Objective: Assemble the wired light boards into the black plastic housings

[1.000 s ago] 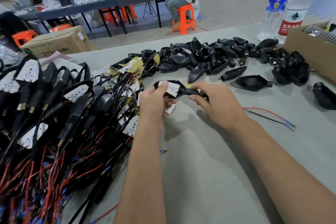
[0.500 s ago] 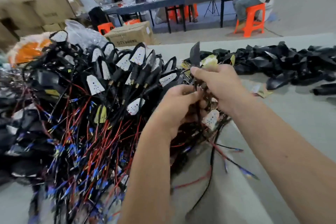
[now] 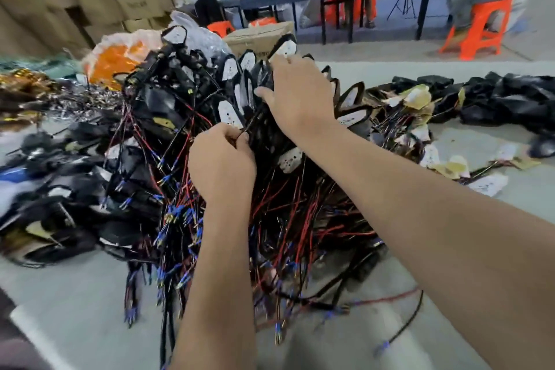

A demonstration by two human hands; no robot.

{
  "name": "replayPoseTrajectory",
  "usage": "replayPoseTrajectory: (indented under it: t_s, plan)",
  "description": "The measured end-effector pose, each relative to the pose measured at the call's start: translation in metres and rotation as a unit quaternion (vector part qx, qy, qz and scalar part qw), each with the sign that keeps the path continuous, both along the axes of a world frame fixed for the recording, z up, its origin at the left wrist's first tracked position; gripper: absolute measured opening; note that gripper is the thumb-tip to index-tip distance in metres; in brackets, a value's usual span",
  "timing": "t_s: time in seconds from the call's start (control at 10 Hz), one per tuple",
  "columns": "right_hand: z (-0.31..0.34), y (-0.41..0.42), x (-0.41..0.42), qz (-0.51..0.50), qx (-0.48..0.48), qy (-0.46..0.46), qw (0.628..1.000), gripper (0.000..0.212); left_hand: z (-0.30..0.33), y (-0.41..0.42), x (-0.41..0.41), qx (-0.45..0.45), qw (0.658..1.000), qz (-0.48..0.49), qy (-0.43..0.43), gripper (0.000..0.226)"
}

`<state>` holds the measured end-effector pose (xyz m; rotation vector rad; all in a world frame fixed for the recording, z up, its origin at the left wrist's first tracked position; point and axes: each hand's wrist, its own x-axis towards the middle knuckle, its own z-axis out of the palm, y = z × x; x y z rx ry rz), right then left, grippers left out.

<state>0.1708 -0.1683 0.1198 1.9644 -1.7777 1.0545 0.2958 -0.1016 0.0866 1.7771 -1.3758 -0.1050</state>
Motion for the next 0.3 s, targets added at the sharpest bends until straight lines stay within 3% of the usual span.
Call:
replayPoseTrajectory:
  t_s: [0.1,0.2,0.3]
  plan:
    - [0.007,-0.009,-0.008,-0.007,0.043,0.055,0.998,0.043,0.003,-0.002,-0.005,0.016,1.0,0.02,-0.01,0.021]
    - [0.021,-0.01,-0.015,0.019,0.093,0.071,0.993,0.049,0.015,0.005,-0.019,0.019,0.998,0.052,-0.032,0.033]
    - [0.024,-0.001,-0.026,0.069,0.092,-0.038,0.993,0.049,0.03,0.017,-0.033,-0.02,0.996,0.087,-0.005,0.036]
